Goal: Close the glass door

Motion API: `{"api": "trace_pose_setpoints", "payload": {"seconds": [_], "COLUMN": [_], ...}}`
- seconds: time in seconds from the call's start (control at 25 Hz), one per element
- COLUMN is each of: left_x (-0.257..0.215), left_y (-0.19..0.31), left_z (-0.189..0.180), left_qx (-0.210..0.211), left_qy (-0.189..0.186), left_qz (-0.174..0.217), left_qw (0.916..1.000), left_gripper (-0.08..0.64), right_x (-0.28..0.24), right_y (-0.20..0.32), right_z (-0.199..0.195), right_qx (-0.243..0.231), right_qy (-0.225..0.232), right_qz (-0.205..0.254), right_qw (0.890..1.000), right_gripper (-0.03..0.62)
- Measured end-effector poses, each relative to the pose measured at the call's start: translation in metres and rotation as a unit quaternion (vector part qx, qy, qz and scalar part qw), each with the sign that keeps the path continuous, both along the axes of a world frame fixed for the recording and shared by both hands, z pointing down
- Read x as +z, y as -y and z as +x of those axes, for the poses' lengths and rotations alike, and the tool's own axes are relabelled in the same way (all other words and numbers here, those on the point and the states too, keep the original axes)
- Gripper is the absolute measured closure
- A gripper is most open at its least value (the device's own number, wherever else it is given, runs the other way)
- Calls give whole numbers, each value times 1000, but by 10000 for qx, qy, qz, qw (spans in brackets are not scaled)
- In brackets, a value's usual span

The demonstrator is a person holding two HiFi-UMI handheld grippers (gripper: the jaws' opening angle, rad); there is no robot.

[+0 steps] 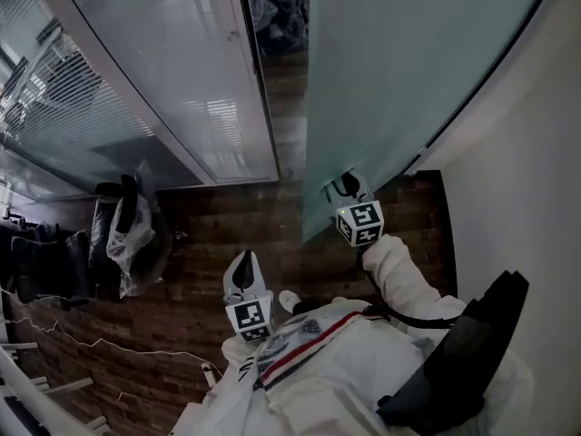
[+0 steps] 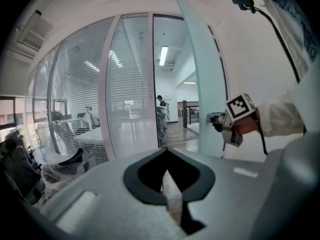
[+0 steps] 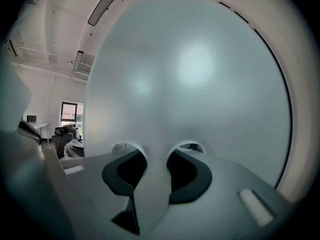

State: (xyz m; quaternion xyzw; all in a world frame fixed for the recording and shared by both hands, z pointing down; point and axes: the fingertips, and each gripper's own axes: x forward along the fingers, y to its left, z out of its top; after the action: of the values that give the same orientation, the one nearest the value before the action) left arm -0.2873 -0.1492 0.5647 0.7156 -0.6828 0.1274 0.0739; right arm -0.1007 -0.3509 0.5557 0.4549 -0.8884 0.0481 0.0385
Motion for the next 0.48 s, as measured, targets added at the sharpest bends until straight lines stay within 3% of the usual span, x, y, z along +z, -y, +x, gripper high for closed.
{"api": "trace_pose_setpoints", "payload": {"seconds": [0.24,0.48], "left_x": [4,10], "left_y": [11,34], "left_z": [-27,-33], "left_qx": [86,314], "left_qy": [-81,-160], "left_qz": [-42,-74], "left_qw": [9999,9993], "left_gripper": [558,558], "right_x": [-2,2], "right_y": [22,44], "right_z": [-8,-22], "right_qx": [246,384], "right_qy": [-310,-275], "right_qz": [101,138], "right_qw": [9992,9988], "right_gripper": [469,468]}}
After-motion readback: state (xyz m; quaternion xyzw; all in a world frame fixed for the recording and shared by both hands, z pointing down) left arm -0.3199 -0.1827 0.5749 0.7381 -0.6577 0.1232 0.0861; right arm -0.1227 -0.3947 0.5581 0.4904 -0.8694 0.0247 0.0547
